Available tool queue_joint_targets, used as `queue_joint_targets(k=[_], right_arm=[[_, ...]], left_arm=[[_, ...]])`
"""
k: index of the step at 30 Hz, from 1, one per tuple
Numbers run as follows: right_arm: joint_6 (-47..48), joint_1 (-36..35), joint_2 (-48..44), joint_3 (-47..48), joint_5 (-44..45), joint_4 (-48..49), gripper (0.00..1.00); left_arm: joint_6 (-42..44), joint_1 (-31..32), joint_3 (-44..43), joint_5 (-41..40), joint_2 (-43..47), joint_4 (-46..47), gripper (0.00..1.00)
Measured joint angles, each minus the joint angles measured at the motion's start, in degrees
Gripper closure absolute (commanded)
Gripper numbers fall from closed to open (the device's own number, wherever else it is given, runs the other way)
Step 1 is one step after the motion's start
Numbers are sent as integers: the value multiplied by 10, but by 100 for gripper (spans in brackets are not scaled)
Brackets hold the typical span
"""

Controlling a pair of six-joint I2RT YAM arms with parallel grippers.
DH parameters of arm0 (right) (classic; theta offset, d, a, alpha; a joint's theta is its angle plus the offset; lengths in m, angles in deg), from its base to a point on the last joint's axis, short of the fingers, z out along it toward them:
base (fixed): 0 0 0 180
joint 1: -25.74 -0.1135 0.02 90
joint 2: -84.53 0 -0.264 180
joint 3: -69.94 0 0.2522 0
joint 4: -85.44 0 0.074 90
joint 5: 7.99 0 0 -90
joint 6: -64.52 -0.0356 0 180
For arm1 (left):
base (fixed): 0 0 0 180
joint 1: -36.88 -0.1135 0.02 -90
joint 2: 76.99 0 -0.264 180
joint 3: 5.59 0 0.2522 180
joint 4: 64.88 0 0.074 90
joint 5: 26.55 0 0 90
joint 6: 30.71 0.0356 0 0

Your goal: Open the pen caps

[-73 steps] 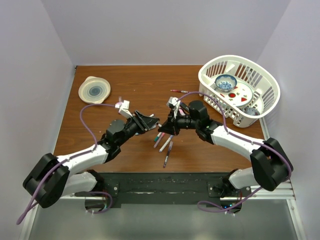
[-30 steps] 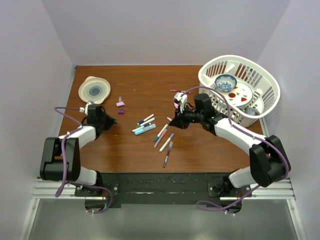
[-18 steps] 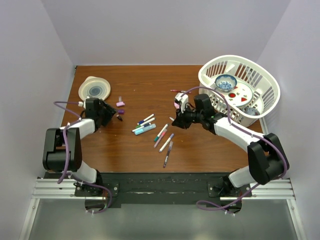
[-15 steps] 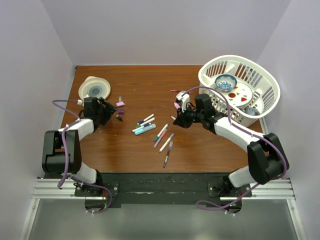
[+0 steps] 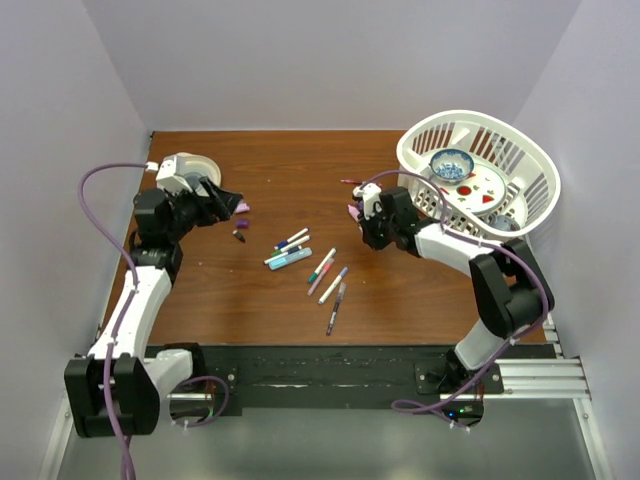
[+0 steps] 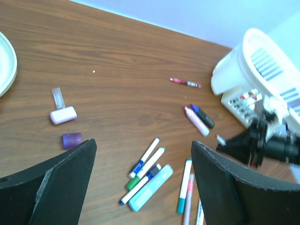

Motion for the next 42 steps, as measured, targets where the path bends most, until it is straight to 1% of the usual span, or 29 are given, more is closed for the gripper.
queue_joint_targets(k=[4,7,10,14,19,21,23,24,27,29,35,39,42], right_arm=[[12,0,43,43,17,-13,77],[19,0,63,66,23,-30,74],[26,0,90,98,27,-50,69],[31,0,120,133,30,-70,66],[42,0,124,138,54,-84,62],[49,1,118,138,56,-91,58],[64,3,103,138,38,-108,56],[80,4,90,138,20,-121,53],[120,10,58,141,-50,-160,52],[144,16,38,141,-112,-180,48],[185,40,7,137,-245,-214,48],[195,59,7,129,-300,-224,48],[199,69,7,125,-322,-231,48]], left_arm=[[37,14,30,13,44,-23,12],[52,26,33,23,42,-43,12],[58,27,33,31,38,-49,12],[62,27,33,43,36,-50,12],[63,26,33,50,35,-51,12],[63,26,33,53,35,-51,12],[64,26,33,56,35,-51,11],[64,26,33,58,35,-51,11],[64,26,34,71,35,-48,10],[63,26,37,81,33,-42,10],[63,26,39,103,23,-33,10],[62,26,39,113,16,-30,10],[62,26,39,120,10,-26,10]])
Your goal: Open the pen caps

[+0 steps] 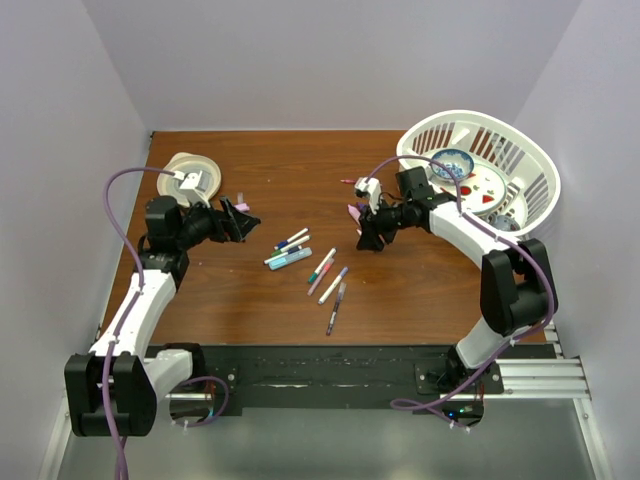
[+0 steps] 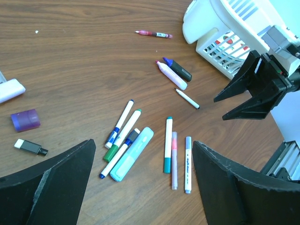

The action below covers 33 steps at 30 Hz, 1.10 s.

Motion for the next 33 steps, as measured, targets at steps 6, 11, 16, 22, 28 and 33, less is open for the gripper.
queue_joint_targets(k=[6,11,16,22,28,33], right_arm=[[6,10,-8,-8,-22,0,48],[18,21,-19,-16,-39,-1,48],[37,27,-19,-16,-59,-9,48],[66,29,-19,-16,-84,-28,48],[95,72,-18,-3,-112,-58,48],[85,120,-26,-12,-150,-21,49]], left_arm=[[0,0,5,11,-3,5,10],[0,0,7,15,-3,6,10],[0,8,7,15,-3,6,10],[0,31,8,11,-3,5,10],[15,68,8,-27,-7,1,10],[29,68,7,-44,-30,0,10]])
